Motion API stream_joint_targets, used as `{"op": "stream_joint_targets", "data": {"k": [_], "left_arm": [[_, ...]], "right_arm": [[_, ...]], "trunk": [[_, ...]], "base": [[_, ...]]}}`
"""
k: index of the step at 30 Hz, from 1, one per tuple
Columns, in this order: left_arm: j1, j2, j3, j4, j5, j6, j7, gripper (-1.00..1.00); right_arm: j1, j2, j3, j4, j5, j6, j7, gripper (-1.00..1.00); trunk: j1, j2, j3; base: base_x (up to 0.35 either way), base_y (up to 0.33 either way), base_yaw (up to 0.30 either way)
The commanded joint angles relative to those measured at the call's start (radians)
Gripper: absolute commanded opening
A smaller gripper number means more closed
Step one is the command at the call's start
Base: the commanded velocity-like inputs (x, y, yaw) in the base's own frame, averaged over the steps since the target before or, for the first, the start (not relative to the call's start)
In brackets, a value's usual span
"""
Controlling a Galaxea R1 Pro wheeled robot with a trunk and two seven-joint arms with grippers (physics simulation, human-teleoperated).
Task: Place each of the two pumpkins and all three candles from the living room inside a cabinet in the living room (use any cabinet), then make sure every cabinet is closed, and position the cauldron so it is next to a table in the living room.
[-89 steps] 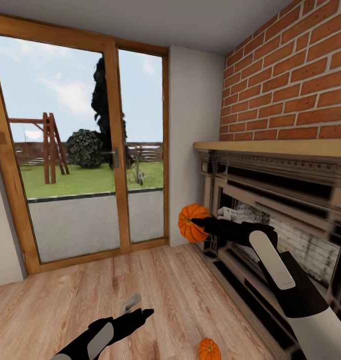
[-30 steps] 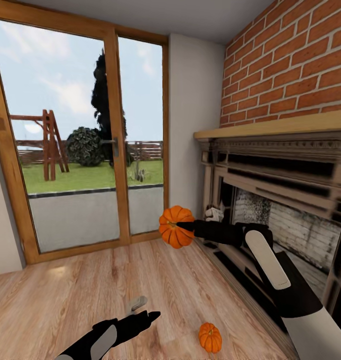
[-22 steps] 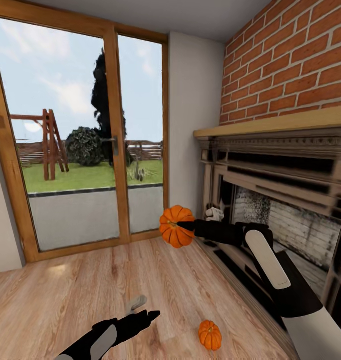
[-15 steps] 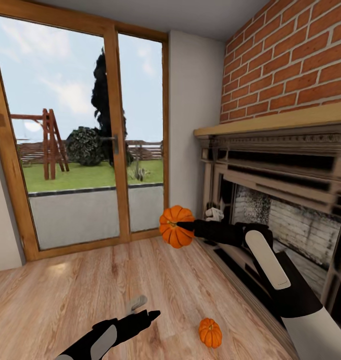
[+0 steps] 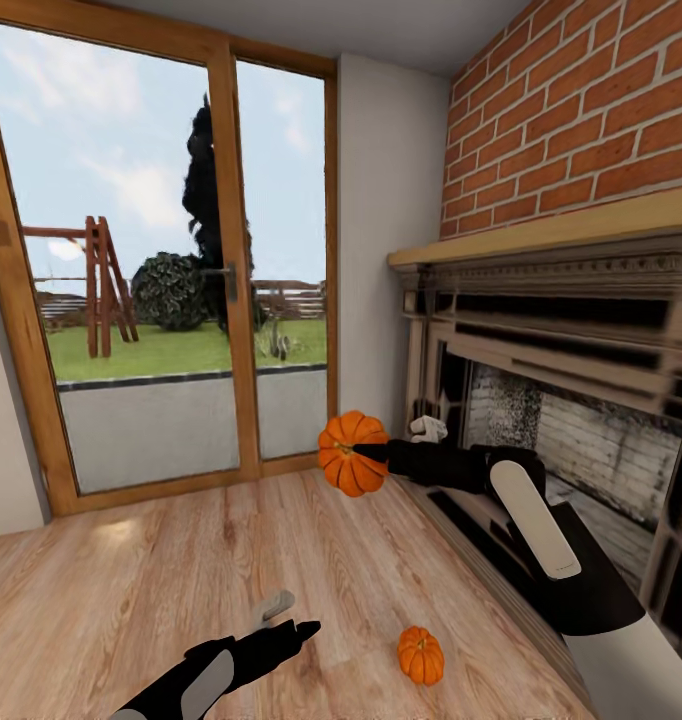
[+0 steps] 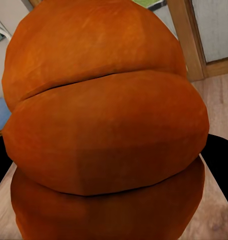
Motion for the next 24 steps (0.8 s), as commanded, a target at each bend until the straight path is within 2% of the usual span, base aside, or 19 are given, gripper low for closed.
{"op": "stream_joint_targets", "data": {"k": [1, 24], "left_arm": [[-0.001, 0.001, -0.004, -0.001, 0.008, 0.004, -0.001, 1.00], [-0.001, 0.001, -0.004, 0.000, 0.009, 0.004, -0.001, 1.00]], "right_arm": [[-0.001, -0.001, 0.001, -0.001, -0.011, 0.001, -0.012, -1.00], [-0.001, -0.001, 0.001, -0.003, -0.011, 0.001, -0.009, -1.00]], "trunk": [[0.004, -0.008, -0.004], [0.092, -0.169, -0.076]], "base": [[0.000, 0.000, 0.000], [0.000, 0.000, 0.000]]}}
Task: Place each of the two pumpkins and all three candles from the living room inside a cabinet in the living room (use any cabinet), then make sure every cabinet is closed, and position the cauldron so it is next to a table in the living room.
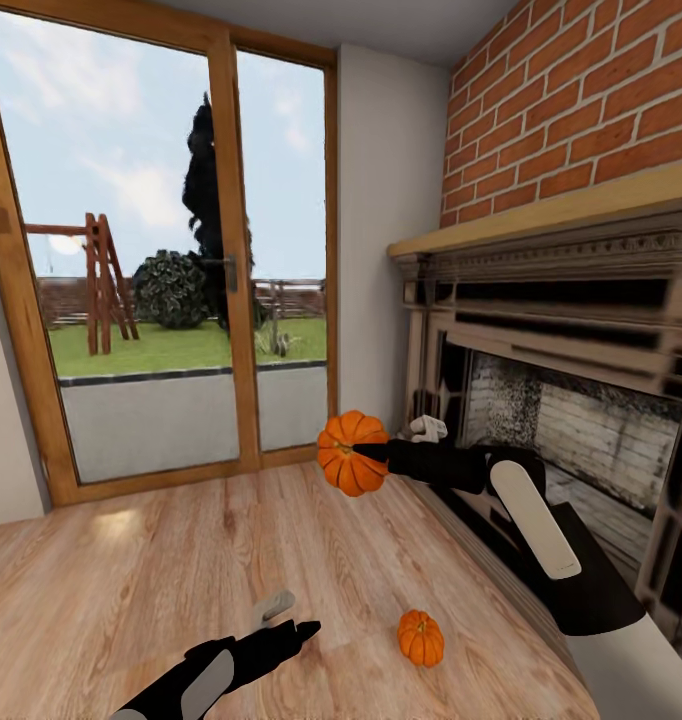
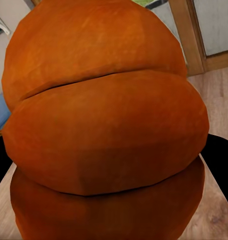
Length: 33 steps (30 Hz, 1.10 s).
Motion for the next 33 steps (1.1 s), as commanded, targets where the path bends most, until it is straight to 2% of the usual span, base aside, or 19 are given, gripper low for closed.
{"op": "stream_joint_targets", "data": {"k": [1, 12, 21, 25, 27, 29, 31, 33], "left_arm": [[-0.001, 0.001, -0.004, -0.001, 0.008, 0.004, -0.001, 1.00], [-0.001, 0.001, -0.004, -0.001, 0.008, 0.004, -0.001, 1.00], [-0.001, 0.001, -0.002, -0.001, 0.009, 0.006, -0.003, 1.00], [-0.002, 0.005, 0.008, -0.001, 0.020, 0.013, -0.004, 1.00], [-0.002, 0.013, 0.012, -0.002, 0.025, 0.017, -0.008, 1.00], [-0.003, 0.034, 0.027, -0.006, 0.038, 0.021, -0.020, 1.00], [-0.005, 0.065, 0.054, -0.015, 0.062, 0.030, -0.040, 1.00], [-0.012, 0.109, 0.089, -0.042, 0.086, 0.070, -0.079, 1.00]], "right_arm": [[-0.001, -0.001, 0.001, -0.001, -0.011, 0.001, -0.012, -1.00], [-0.001, -0.001, 0.000, 0.000, -0.011, 0.001, -0.012, -1.00], [-0.001, -0.001, 0.000, 0.000, -0.011, 0.001, -0.012, -1.00], [-0.001, -0.001, 0.001, 0.000, -0.011, 0.001, -0.012, -1.00], [-0.001, -0.001, 0.001, 0.000, -0.011, 0.001, -0.011, -1.00], [-0.001, -0.001, 0.001, -0.001, -0.011, 0.001, -0.011, -1.00], [-0.001, -0.001, 0.001, -0.001, -0.011, 0.001, -0.011, -1.00], [-0.001, -0.001, 0.001, -0.001, -0.011, 0.001, -0.010, -1.00]], "trunk": [[0.004, -0.008, -0.004], [0.045, -0.084, -0.039], [0.049, -0.086, -0.074], [0.051, -0.087, -0.089], [0.052, -0.087, -0.097], [0.053, -0.088, -0.105], [0.054, -0.088, -0.112], [0.055, -0.089, -0.120]], "base": [[0.000, 0.000, 0.000], [0.000, 0.000, -0.033], [0.000, 0.000, -0.273], [0.000, 0.000, -0.272], [0.000, 0.000, -0.122], [0.000, 0.000, -0.050], [0.000, 0.000, -0.020], [0.000, 0.000, -0.007]]}}
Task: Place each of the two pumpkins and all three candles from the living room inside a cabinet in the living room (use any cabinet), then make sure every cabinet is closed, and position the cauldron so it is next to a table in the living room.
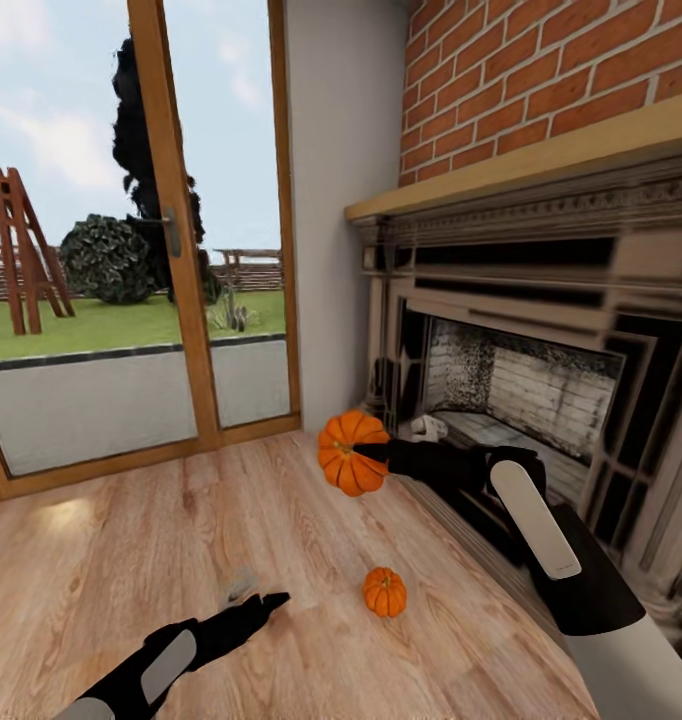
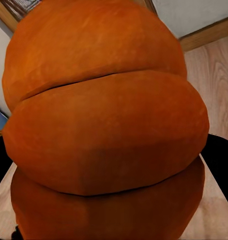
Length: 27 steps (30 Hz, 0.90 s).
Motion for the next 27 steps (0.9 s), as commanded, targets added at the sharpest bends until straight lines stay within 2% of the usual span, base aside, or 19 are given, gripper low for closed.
{"op": "stream_joint_targets", "data": {"k": [1, 2, 5, 8, 10, 17, 27], "left_arm": [[-0.004, 0.022, 0.011, -0.013, 0.015, 0.026, -0.018, 1.00], [-0.009, 0.052, 0.041, -0.031, 0.026, 0.054, -0.046, 1.00], [-0.013, 0.104, 0.119, -0.059, 0.042, 0.088, -0.121, 1.00], [-0.016, 0.123, 0.144, -0.065, 0.046, 0.095, -0.147, 1.00], [-0.017, 0.126, 0.154, -0.068, 0.048, 0.098, -0.154, 1.00], [-0.018, 0.124, 0.158, -0.077, 0.052, 0.099, -0.157, 1.00], [-0.018, 0.112, 0.158, -0.101, 0.051, 0.098, -0.158, 1.00]], "right_arm": [[-0.001, -0.001, 0.002, -0.002, -0.012, 0.001, -0.012, -1.00], [-0.001, -0.001, 0.002, -0.002, -0.012, 0.001, -0.012, -1.00], [-0.001, -0.001, 0.002, -0.003, -0.012, 0.001, -0.012, -1.00], [-0.001, -0.001, 0.002, -0.003, -0.012, -0.007, -0.012, -1.00], [-0.001, -0.001, 0.002, -0.003, -0.013, -0.029, -0.010, -1.00], [-0.001, -0.001, 0.001, -0.003, -0.016, -0.040, -0.009, -1.00], [-0.001, 0.000, 0.004, -0.002, -0.017, -0.040, -0.009, -1.00]], "trunk": [[0.000, -0.001, -0.005], [0.001, -0.001, -0.009], [0.002, -0.002, -0.021], [0.003, -0.002, -0.032], [0.004, -0.003, -0.040], [0.007, -0.005, -0.067], [0.012, -0.007, -0.101]], "base": [[0.000, 0.000, -0.003], [0.000, 0.000, -0.002], [0.000, 0.000, 0.000], [0.000, 0.000, 0.000], [0.000, 0.000, 0.000], [0.000, 0.000, -0.037], [0.000, 0.000, -0.254]]}}
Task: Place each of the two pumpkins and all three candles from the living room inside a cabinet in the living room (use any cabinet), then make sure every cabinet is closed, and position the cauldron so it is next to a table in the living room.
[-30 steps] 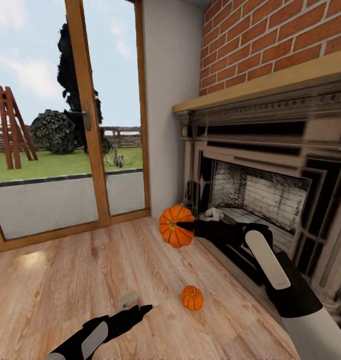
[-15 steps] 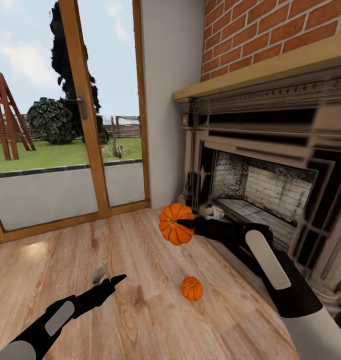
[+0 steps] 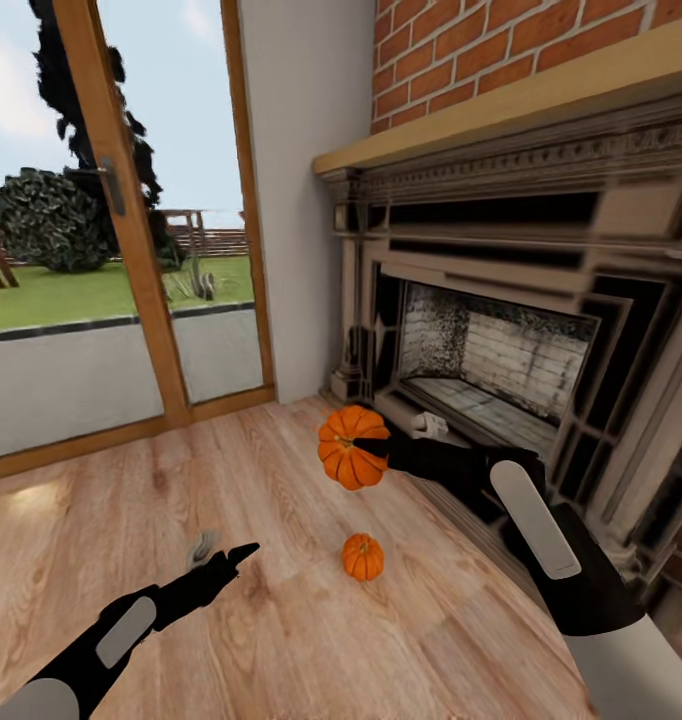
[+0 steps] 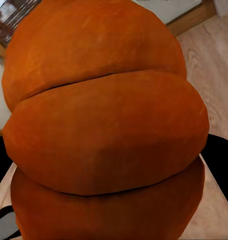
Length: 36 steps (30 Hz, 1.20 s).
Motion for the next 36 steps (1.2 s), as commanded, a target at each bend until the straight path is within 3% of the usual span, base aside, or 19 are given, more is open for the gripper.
{"op": "stream_joint_targets", "data": {"k": [1, 9, 11, 15, 18, 21, 26, 36], "left_arm": [[-0.001, -0.002, -0.005, -0.003, 0.010, 0.004, 0.000, 1.00], [0.000, -0.019, -0.007, -0.007, 0.007, 0.004, -0.004, 1.00], [0.000, -0.021, -0.008, -0.007, 0.006, 0.005, -0.004, 1.00], [-0.001, -0.022, -0.007, -0.007, 0.005, 0.004, -0.003, 1.00], [-0.001, -0.034, -0.009, -0.008, 0.001, 0.004, 0.001, 1.00], [-0.001, -0.040, -0.009, -0.008, -0.001, 0.004, 0.000, 1.00], [0.000, -0.042, -0.008, -0.017, 0.000, 0.004, -0.003, 1.00], [0.001, -0.035, -0.008, -0.023, 0.008, 0.005, -0.008, 1.00]], "right_arm": [[-0.001, 0.000, 0.001, -0.001, -0.014, 0.000, -0.012, -1.00], [-0.001, 0.002, 0.003, 0.000, -0.019, -0.002, -0.011, -1.00], [0.000, 0.013, 0.003, 0.007, -0.021, -0.015, -0.011, -1.00], [0.000, 0.100, 0.015, 0.066, -0.014, -0.049, -0.013, -1.00], [0.000, 0.191, 0.061, 0.120, -0.008, -0.059, -0.019, -1.00], [0.000, 0.221, 0.091, 0.135, -0.008, -0.073, -0.018, -1.00], [0.000, 0.223, 0.093, 0.133, -0.020, -0.086, 0.021, -1.00], [-0.001, 0.224, 0.085, 0.122, -0.030, -0.085, 0.043, -1.00]], "trunk": [[0.000, -0.001, -0.004], [0.004, -0.003, -0.034], [0.005, -0.003, -0.041], [0.006, -0.004, -0.057], [0.008, -0.005, -0.068], [0.009, -0.005, -0.080], [0.011, -0.007, -0.099], [0.011, -0.007, -0.099]], "base": [[0.000, 0.000, -0.274], [0.000, 0.000, -0.161], [0.000, 0.000, -0.021], [0.000, 0.000, -0.005], [0.000, 0.000, -0.001], [0.000, 0.000, 0.000], [0.000, 0.000, 0.000], [0.000, 0.000, 0.000]]}}
